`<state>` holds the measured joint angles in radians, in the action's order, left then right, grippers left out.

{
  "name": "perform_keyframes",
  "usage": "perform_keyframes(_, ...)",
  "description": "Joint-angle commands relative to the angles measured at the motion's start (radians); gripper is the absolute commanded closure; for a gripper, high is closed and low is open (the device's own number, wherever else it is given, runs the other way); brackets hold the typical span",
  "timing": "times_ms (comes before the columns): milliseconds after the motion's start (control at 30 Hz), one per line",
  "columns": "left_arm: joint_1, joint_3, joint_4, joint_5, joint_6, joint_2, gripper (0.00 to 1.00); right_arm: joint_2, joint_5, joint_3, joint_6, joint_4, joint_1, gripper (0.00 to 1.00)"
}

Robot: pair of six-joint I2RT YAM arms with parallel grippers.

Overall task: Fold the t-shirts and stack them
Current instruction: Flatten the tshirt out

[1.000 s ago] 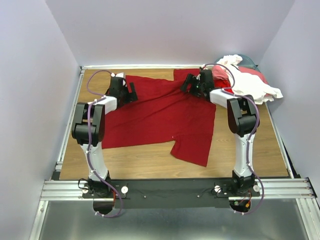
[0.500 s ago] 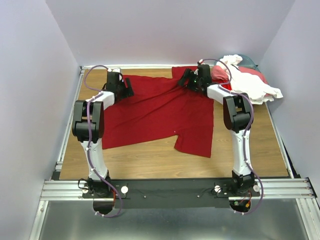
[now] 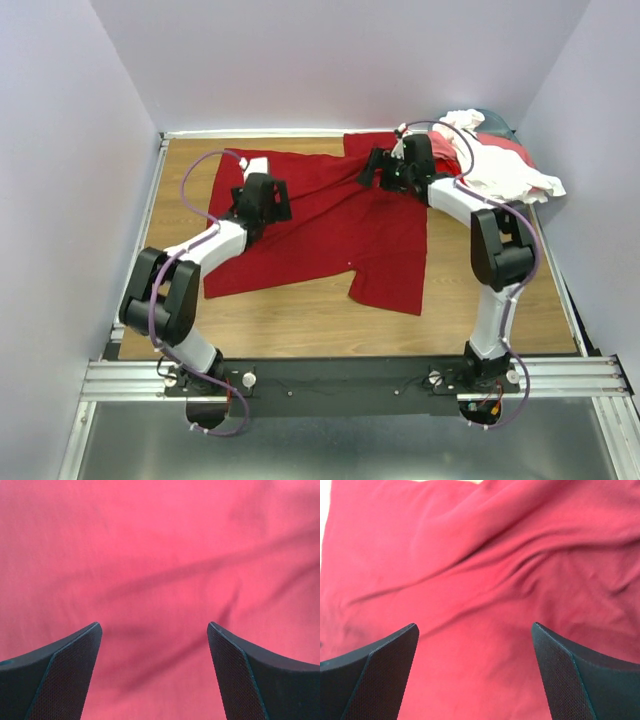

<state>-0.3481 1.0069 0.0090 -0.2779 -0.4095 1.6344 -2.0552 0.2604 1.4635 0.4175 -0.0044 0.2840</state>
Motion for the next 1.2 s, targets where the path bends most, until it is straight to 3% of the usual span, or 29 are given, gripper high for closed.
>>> perform_keyframes(0, 0.001, -0.152, 0.023, -0.069, -0.090, -0.088, 0.06, 0.104, -0.021, -0.132, -0.033, -0.017, 0.032, 0.00)
perform_keyframes(100, 0.000, -0.272, 0.035, -0.046, -0.144, -0.188, 0.06, 0.139, -0.038, -0.210, -0.029, -0.014, 0.041, 0.00)
perform_keyframes(267, 0.003, -0.337, 0.081, -0.040, -0.173, -0.211, 0.05, 0.124, -0.027, -0.267, -0.019, -0.003, 0.044, 0.00)
perform_keyframes(467, 0.037, -0.317, 0.147, 0.086, -0.160, -0.102, 0.05, 0.078, -0.019, -0.261, -0.011, 0.023, 0.043, 0.00)
perform_keyframes(1167, 0.143, -0.122, 0.112, 0.200, -0.086, 0.077, 0.09, -0.045, 0.000, -0.132, 0.043, 0.021, 0.035, 0.00)
